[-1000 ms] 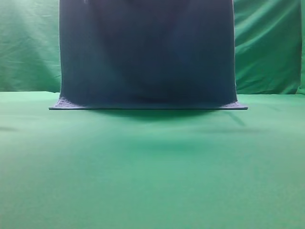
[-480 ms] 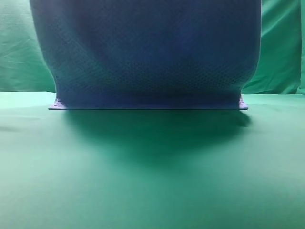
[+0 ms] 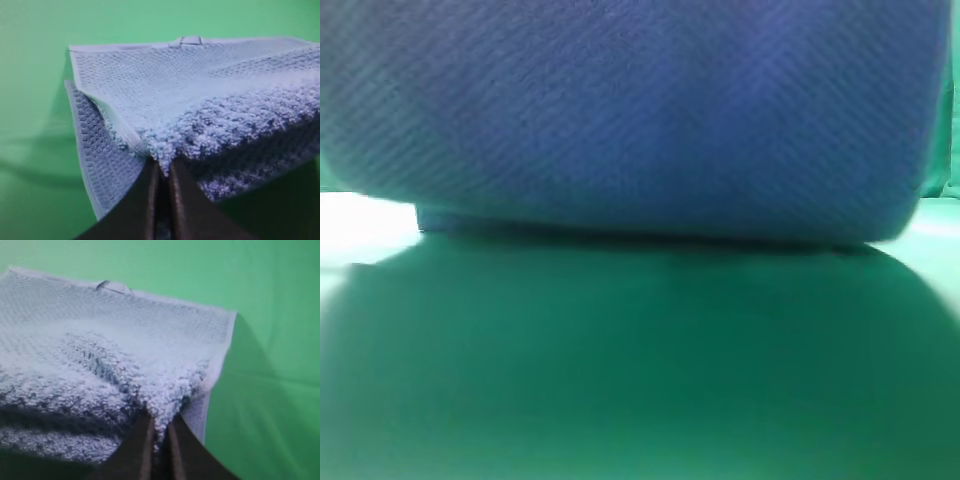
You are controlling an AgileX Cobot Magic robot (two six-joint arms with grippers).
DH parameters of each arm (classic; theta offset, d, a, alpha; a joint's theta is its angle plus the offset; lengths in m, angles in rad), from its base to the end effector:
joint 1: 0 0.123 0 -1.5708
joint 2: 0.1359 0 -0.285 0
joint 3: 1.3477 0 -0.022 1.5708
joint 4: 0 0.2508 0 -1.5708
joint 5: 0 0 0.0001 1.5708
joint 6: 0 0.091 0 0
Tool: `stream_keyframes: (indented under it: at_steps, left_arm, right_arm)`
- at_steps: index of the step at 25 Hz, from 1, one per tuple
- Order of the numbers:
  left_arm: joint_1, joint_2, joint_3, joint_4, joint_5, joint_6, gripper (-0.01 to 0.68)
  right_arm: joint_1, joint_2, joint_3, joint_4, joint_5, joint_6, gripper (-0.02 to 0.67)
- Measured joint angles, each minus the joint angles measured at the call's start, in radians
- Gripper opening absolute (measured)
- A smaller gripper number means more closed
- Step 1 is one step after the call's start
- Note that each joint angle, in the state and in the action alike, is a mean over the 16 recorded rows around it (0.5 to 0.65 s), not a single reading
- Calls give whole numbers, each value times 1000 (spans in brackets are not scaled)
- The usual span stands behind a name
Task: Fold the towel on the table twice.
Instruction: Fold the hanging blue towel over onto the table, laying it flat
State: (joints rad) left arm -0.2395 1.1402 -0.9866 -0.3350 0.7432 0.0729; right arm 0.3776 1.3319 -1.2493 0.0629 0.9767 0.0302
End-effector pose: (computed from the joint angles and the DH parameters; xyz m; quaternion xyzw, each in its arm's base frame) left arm 0.2204 -0.0747 0.3385 0.0712 0.9155 -0.1803 0.3525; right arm 0.2516 0.1049 0.3546 -0.1561 0.9423 0.0891 0.2826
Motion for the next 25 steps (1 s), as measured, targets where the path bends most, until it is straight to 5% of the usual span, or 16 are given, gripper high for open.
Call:
stream_keyframes:
  at_steps: [14, 25]
  left_arm:
    - [0, -291, 353, -110, 65, 49, 0]
    - [0, -160, 380, -155, -187, 49, 0]
  right_arm:
    - [207, -242, 335, -26, 26, 164, 0]
    - [236, -56, 297, -196, -6, 270, 0]
